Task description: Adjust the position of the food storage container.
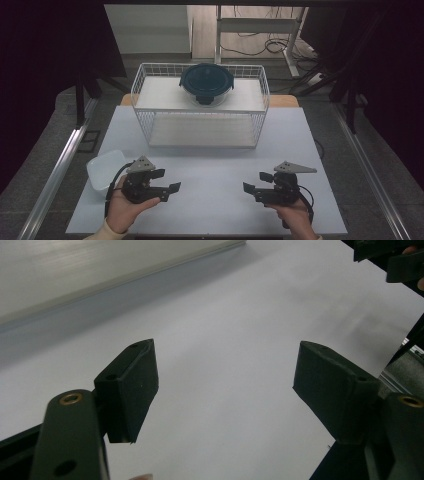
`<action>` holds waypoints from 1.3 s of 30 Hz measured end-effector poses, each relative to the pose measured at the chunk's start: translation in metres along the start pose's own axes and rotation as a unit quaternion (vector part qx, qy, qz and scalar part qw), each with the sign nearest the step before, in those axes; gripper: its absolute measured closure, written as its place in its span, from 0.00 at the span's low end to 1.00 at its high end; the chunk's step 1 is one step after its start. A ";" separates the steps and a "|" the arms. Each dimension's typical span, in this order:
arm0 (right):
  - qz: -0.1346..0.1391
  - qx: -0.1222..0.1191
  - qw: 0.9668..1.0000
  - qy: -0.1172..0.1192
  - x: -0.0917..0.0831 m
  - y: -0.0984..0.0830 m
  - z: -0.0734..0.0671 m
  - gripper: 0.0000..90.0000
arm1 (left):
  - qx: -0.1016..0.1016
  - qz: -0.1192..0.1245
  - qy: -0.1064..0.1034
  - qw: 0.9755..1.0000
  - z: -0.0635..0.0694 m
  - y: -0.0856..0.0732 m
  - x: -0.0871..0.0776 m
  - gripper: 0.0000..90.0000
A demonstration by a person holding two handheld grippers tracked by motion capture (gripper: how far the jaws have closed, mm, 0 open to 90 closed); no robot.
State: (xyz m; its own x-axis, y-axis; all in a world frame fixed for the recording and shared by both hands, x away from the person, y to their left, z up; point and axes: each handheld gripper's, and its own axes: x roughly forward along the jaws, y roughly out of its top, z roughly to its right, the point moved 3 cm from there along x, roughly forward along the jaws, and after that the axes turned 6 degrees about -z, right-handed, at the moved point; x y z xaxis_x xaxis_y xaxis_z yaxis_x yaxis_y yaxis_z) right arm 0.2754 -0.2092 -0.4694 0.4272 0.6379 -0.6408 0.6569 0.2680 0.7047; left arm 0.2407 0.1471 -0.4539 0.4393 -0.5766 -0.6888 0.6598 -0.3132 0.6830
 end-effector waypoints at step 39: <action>-0.021 0.008 1.000 0.013 0.006 -0.004 0.003 0.22 | -0.120 -0.013 0.187 0.975 -0.197 -0.025 -0.067 0.44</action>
State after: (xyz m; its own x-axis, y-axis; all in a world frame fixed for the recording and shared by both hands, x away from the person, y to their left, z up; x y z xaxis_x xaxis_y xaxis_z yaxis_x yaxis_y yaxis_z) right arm 0.2772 -0.2086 -0.4776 0.3835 0.6444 -0.6615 0.6838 0.2833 0.6724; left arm 0.3151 0.3422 -0.4731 0.5816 -0.2421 -0.7766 0.7781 -0.1126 0.6179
